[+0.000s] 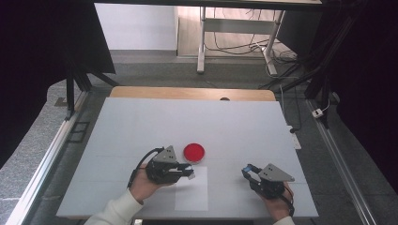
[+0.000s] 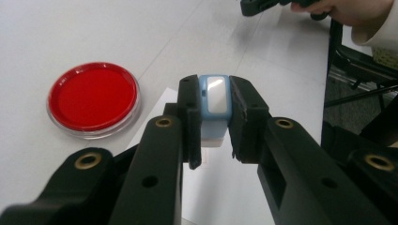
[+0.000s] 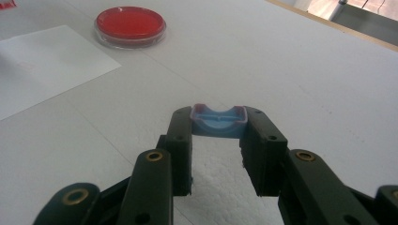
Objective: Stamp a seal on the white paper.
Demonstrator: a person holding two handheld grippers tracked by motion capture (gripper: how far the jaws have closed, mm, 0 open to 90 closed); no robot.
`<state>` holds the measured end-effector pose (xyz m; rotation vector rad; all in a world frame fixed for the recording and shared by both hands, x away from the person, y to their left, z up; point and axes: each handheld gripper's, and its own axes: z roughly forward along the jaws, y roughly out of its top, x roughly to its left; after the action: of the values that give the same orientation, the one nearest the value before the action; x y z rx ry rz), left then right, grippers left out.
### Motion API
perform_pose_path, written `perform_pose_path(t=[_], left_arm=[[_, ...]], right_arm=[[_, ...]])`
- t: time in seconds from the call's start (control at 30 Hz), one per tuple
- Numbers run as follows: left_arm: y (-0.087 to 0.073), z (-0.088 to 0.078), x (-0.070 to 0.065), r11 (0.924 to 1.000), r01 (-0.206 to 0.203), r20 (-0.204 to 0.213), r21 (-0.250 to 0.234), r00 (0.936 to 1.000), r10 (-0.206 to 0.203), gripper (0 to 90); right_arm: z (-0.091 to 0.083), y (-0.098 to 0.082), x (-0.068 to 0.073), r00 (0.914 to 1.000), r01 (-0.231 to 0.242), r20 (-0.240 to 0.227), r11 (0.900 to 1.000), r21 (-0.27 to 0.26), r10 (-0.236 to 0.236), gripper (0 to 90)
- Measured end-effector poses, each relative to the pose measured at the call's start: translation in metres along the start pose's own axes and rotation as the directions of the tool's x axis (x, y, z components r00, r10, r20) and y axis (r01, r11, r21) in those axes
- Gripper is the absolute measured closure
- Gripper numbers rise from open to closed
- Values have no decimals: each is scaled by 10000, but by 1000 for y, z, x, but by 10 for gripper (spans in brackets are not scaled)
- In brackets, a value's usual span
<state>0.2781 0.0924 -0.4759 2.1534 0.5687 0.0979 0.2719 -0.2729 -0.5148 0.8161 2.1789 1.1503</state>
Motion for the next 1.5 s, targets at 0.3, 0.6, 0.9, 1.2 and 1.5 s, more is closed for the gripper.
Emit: perform_pose_path(t=[0.3,0.6,0.9,1.2,1.5], left_arm=[[-3,7,2,9996,-118,70,267,9999,116,757],[-6,15,1,9979,-245,53,602,9997,242,757],[-7,20,0,9952,-404,-37,889,9992,409,757],[-10,26,-1,9935,-459,-123,1042,9988,475,757],[-11,28,-3,9927,-586,-300,1059,9976,620,757]], right_arm=[[1,-1,-1,10000,2,-66,10000,35,-2,647],[1,-1,0,10000,0,-73,10000,36,0,647],[1,-1,0,10000,4,-81,10000,46,-4,647],[1,-1,0,10000,12,-84,10000,51,-11,647],[1,-1,0,10000,12,-77,10000,50,-11,647]])
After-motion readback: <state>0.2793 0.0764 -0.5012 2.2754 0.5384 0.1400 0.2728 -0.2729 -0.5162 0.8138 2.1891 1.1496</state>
